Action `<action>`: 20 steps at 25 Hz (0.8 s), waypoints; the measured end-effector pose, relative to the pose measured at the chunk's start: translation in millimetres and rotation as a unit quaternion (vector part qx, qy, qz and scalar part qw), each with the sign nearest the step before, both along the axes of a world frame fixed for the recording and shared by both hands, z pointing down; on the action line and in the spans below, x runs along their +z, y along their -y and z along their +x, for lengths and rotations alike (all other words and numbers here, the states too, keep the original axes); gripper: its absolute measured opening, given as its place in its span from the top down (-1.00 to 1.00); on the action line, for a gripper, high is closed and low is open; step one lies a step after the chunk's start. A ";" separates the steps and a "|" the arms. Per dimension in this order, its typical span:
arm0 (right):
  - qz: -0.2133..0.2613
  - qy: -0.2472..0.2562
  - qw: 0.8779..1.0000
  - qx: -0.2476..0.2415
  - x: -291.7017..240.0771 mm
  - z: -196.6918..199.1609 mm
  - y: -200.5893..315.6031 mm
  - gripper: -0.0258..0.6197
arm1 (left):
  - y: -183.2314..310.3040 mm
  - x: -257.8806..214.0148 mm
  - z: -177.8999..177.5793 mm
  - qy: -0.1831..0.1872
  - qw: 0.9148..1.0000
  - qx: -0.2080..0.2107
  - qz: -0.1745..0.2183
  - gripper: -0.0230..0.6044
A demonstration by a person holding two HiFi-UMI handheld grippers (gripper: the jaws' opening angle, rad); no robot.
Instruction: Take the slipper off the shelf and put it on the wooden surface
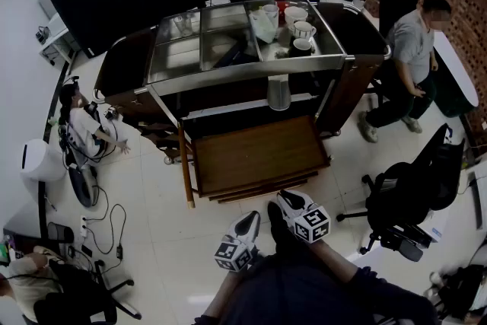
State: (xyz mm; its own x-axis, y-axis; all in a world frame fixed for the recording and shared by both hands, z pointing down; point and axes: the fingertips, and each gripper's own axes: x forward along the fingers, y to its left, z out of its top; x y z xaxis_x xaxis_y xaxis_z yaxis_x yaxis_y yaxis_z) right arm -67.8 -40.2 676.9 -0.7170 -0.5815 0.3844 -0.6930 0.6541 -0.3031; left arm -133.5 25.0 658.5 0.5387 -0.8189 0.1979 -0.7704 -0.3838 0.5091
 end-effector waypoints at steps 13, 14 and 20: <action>0.053 -0.069 0.996 0.005 37.4 31.7 374.1 0.61 | 227.4 -19.3 20.4 0.040 0.998 -0.047 -0.011 0.72; 0.055 -0.077 0.996 0.006 42.3 28.7 397.3 0.57 | 233.7 -21.3 20.1 0.042 0.998 -0.051 -0.013 0.72; 0.058 -0.121 0.991 0.031 67.0 14.1 492.8 0.43 | 245.7 -30.9 19.0 0.046 0.995 -0.079 -0.041 0.72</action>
State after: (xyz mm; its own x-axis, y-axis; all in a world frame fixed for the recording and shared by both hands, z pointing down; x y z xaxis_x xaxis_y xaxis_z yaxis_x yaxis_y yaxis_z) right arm -53.8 -533.0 743.9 -0.5740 -0.6712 0.4691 -0.7757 0.6292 -0.0488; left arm -114.5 -220.7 627.6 0.3808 -0.8708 0.3109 -0.8628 -0.2138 0.4580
